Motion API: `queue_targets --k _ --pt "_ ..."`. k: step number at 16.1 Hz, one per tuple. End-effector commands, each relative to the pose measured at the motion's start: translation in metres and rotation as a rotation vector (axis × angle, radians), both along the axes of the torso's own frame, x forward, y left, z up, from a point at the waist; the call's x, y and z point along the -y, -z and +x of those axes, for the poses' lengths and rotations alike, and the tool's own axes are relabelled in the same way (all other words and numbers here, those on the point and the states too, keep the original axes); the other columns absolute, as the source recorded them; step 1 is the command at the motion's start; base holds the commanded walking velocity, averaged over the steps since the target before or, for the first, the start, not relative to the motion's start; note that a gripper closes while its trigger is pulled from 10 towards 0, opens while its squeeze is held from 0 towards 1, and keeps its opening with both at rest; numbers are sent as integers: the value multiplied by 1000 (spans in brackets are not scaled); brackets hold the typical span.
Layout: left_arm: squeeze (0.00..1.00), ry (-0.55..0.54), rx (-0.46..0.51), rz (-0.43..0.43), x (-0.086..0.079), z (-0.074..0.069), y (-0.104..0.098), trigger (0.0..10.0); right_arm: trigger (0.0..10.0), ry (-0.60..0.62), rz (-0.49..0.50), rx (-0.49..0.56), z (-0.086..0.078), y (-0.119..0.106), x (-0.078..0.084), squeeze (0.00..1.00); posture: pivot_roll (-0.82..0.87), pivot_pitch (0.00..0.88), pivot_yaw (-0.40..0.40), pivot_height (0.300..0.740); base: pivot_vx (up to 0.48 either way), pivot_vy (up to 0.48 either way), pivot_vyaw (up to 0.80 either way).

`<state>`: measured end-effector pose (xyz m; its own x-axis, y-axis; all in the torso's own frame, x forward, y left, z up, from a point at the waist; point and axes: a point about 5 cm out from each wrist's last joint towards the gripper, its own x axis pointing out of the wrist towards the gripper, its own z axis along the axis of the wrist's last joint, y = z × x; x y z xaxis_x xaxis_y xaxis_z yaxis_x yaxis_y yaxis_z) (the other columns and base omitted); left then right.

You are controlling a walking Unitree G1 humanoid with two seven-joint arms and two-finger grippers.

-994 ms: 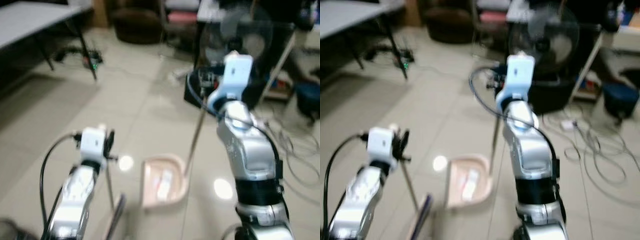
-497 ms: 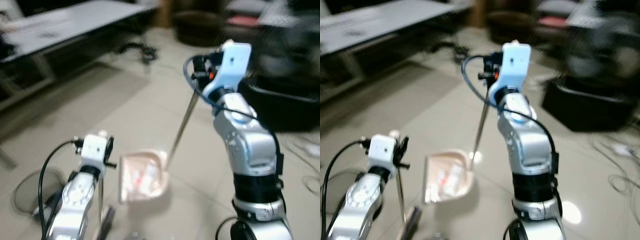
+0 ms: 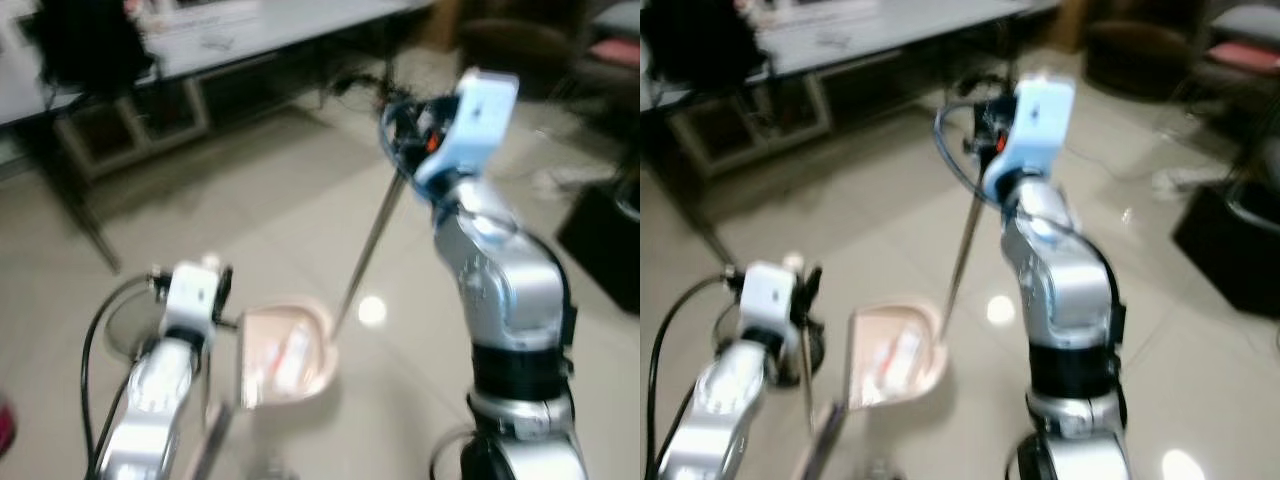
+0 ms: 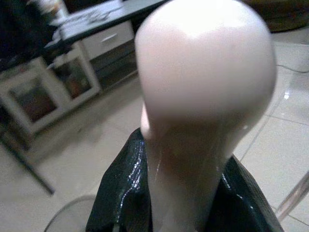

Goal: Sweep floor

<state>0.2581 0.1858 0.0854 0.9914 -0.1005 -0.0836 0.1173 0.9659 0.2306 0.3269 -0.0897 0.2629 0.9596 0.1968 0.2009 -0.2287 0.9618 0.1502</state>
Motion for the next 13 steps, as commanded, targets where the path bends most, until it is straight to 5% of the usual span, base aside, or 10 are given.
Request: queue_targets --k 1,7,13 --pt "0 23 39 6 3 3 -10 10000 10000 -16 50 77 -4 -20 -3 0 -87 0 47 740 270 0 0" --pt "0 14 34 3 0 -3 -8 10000 10000 -25 41 95 -2 -25 -6 0 -76 0 35 740 311 0 0" --pt "0 -1 22 4 -3 -9 -7 10000 10000 -38 57 86 -1 -25 -9 0 -59 0 24 740 339 0 800"
